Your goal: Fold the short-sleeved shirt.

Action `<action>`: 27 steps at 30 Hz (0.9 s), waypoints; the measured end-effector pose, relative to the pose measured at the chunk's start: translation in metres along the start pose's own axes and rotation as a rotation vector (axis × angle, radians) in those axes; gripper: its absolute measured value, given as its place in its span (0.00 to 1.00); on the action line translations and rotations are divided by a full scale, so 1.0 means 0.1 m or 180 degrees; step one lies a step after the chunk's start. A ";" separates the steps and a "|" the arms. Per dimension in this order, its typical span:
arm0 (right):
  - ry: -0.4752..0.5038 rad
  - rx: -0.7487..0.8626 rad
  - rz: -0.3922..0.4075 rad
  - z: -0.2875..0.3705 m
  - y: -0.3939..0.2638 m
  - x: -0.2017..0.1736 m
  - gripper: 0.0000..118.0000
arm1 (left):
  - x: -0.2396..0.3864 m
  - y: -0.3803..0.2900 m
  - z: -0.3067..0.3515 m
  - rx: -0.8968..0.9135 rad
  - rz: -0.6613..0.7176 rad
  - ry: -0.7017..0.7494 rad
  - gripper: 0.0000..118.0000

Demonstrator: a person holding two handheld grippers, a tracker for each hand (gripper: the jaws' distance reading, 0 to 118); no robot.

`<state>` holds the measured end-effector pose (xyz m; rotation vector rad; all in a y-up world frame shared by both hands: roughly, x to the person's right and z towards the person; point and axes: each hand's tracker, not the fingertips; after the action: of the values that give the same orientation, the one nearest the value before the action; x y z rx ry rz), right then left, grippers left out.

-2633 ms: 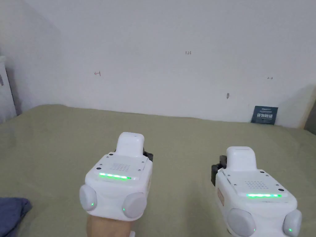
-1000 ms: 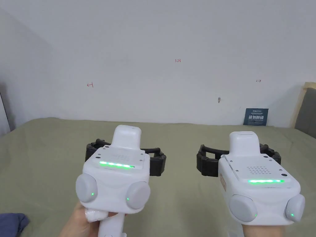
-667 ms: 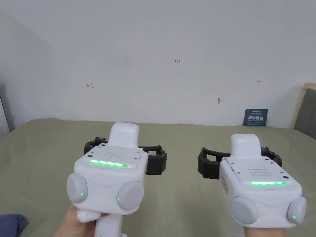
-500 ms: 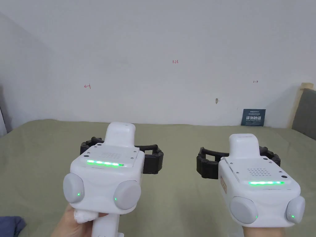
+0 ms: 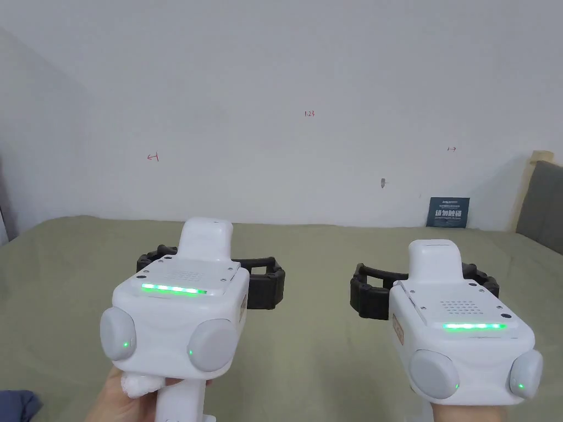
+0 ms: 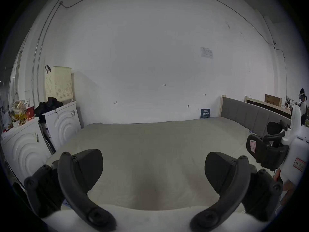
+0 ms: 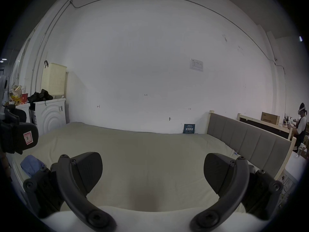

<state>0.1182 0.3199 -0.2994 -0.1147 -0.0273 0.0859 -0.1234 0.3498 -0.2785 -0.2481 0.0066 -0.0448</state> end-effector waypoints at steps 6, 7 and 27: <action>0.0019 0.0014 -0.0003 0.01 0.01 -0.04 1.00 | 0.01 -0.01 -0.01 0.0028 -0.0071 0.0038 1.00; 0.0023 0.0016 0.0000 0.01 0.01 -0.04 1.00 | 0.01 -0.01 -0.01 0.0021 -0.0056 0.0051 1.00; 0.0070 -0.0003 0.0005 0.00 0.01 -0.08 1.00 | -0.05 0.00 -0.12 -0.0198 0.0119 -0.0068 1.00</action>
<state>0.1105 0.3202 -0.2998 -0.1167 -0.0052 0.0862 -0.1285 0.3467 -0.2898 -0.3106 -0.0085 -0.0049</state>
